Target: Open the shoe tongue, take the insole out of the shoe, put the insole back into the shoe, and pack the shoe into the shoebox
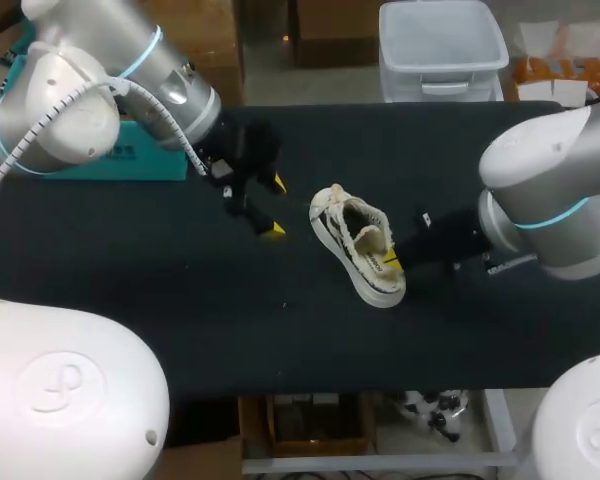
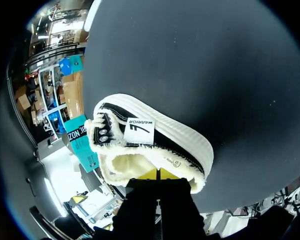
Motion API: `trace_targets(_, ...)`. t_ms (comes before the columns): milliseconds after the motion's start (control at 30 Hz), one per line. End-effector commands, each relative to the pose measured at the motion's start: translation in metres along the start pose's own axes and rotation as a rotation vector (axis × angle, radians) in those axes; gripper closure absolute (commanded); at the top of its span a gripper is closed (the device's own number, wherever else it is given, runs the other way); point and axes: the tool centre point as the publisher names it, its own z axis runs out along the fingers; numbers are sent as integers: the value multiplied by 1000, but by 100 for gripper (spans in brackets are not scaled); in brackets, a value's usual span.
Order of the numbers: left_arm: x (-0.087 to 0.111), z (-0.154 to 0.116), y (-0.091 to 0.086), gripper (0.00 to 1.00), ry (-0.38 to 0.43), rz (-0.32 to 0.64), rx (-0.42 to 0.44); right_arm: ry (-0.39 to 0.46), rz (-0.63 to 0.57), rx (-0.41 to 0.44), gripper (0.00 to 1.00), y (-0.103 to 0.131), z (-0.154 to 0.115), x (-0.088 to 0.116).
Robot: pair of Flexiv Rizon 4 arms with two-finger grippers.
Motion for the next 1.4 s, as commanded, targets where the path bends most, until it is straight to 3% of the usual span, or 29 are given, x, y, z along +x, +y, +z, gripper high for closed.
trace_targets(33,10,-5,-6,0,-15,-19,-34,24,-12,25,100,4,-50,-6)
trace_targets(367,40,-7,-10,0,-50,-99,-66,-5,-128,165,100,37,-93,-16)
trace_targets(467,48,-5,-9,0,-51,-153,-67,-39,-174,224,89,46,-104,-19)
trace_targets(500,51,-4,-9,0,-52,-166,-65,-49,-186,249,82,49,-108,-20)
trace_targets(533,53,-3,-9,0,-50,-174,-59,-56,-191,273,69,52,-112,-21)
trace_targets(567,55,-2,-9,0,-46,-174,-49,-68,-181,322,48,56,-116,-22)
trace_targets(600,57,0,-9,0,-66,-172,-59,-74,-157,372,0,60,-121,-22)
trace_targets(967,57,0,-9,0,-66,-172,-59,-74,-157,372,0,60,-121,-22)
trace_targets(1033,53,7,-21,0,-78,-276,-69,-75,-150,351,0,67,-105,-28)
trace_targets(1167,55,21,-30,0,-64,-383,-103,-104,-154,276,0,65,-92,-26)
trace_targets(1400,56,32,-31,0,-79,-462,-163,-118,-156,147,0,45,-91,-18)
